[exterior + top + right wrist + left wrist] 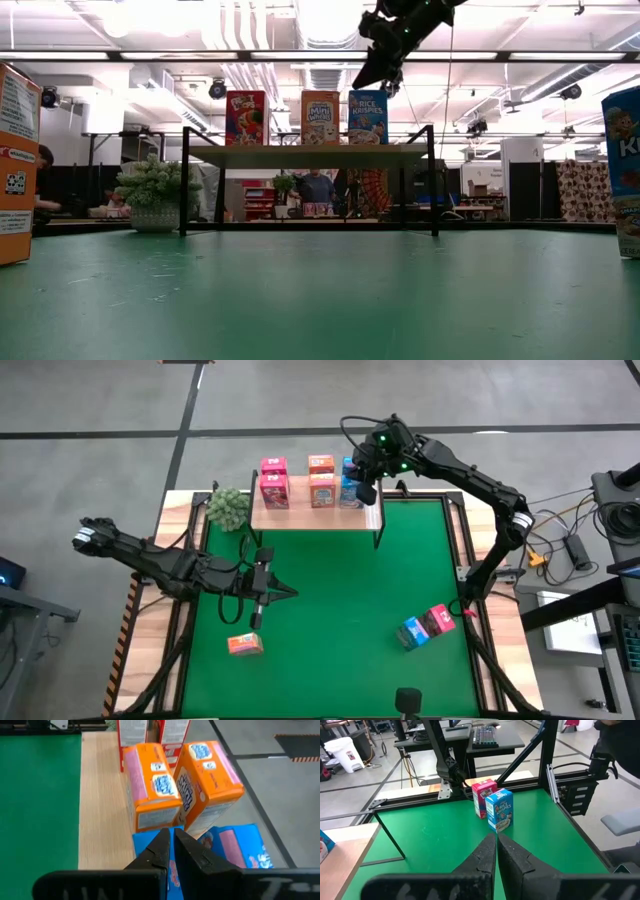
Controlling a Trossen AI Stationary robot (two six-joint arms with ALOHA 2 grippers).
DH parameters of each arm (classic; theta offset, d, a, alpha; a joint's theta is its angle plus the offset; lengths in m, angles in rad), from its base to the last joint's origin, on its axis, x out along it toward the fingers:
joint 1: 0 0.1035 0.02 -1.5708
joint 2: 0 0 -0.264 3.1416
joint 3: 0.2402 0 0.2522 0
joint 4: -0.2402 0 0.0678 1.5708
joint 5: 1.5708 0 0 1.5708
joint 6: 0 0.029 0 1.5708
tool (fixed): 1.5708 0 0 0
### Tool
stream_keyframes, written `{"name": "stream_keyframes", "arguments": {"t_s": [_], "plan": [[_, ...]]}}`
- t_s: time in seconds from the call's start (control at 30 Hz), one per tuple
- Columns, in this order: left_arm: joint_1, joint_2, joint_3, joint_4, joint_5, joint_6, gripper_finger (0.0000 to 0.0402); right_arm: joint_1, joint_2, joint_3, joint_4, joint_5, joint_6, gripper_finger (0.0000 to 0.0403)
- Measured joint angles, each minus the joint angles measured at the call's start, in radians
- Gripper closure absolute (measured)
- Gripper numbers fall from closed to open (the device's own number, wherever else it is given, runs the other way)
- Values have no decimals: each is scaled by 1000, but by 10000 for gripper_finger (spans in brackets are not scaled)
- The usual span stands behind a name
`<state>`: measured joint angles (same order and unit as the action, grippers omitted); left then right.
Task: Stack cereal on shelf
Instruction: Put the left blue cereal box on the shelf aligned with the other blue cereal box, then put the orange cereal box on the shelf aligned with the other orange cereal boxes
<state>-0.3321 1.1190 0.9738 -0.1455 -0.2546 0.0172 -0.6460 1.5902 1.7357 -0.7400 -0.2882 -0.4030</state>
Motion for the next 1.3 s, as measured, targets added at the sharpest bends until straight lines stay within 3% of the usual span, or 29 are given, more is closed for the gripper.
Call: {"name": "stream_keyframes", "arguments": {"t_s": [1.3], "plan": [[0,0,-2,3,0,-20,402,24,-47,19,-40,53,31,390]]}}
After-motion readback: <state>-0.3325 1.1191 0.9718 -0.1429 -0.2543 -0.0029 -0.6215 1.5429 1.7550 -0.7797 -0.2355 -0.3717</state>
